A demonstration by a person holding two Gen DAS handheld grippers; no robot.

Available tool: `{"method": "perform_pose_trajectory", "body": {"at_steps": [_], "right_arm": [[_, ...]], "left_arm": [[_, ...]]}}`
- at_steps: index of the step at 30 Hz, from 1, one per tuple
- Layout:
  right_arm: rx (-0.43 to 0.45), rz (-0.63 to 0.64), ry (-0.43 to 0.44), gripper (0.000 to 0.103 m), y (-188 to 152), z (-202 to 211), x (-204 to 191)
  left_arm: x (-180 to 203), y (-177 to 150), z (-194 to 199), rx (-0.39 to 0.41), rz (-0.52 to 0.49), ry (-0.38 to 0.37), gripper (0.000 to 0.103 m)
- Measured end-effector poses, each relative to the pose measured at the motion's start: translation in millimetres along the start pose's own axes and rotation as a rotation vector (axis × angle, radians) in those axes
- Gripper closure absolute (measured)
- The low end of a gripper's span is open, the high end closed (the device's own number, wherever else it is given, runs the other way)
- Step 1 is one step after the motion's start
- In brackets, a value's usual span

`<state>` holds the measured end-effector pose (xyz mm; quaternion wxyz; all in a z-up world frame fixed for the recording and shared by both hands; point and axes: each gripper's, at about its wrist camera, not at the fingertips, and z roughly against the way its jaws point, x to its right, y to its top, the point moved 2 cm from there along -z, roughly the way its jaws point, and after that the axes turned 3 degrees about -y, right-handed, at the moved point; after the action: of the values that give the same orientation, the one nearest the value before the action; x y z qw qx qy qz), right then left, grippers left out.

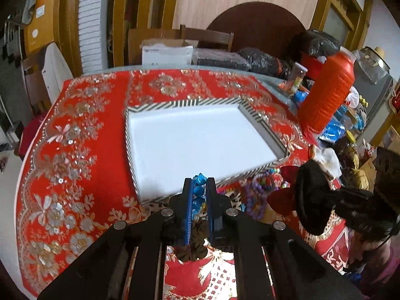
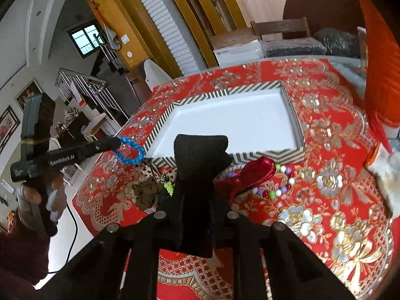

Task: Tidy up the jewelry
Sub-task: 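Carry the blue bracelet with the left tool while the right tool carries the black band over the tray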

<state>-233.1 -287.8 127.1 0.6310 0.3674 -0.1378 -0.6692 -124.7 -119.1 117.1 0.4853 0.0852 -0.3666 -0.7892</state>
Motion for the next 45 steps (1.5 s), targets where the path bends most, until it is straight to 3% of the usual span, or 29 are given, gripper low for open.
{"method": "perform_pose_trajectory", "body": {"at_steps": [7,10,12,15,17,21,24,26,28,37,45], "right_arm": [[-0.141,0.001,-0.042,0.087,-30,-34,10],[-0.213,-0.006,-0.077,0.082,-41,-42,17],[-0.215,-0.012,-0.079,0.076,-44,-37,18],[-0.171,0.03,-0.068,0.06,-37,-17,8],[-0.148,0.062,-0.068,0.038,-32,-9,2],[-0.155,0.071,-0.101,0.037,-33,-14,1],[-0.172,0.072,-0.131,0.041,-44,-31,1],[-0.192,0.088,-0.154,0.08,-52,-44,-1],[-0.19,0.079,-0.136,0.09,-53,-44,-1],[0.019,-0.002,0.027,0.091,2,21,2],[0.087,-0.018,-0.063,0.091,54,3,23]], "left_arm": [[-2,-5,-5,-0.013,0.01,0.005,0.095],[-2,-8,-7,-0.018,0.01,0.012,0.095],[-2,-7,-7,-0.017,0.014,0.013,0.095],[-2,-6,-5,-0.013,0.015,0.011,0.095],[-1,-6,-4,-0.007,0.011,0.009,0.095],[1,-7,-4,-0.006,0.009,0.006,0.095],[2,-9,-6,-0.015,0.008,0.007,0.095],[3,-9,-6,-0.018,0.006,0.009,0.095],[3,-9,-5,-0.017,0.006,0.01,0.095],[-6,9,1,0.016,0.02,0.022,0.095],[-13,28,-21,0.008,0.045,0.033,0.095]]}}
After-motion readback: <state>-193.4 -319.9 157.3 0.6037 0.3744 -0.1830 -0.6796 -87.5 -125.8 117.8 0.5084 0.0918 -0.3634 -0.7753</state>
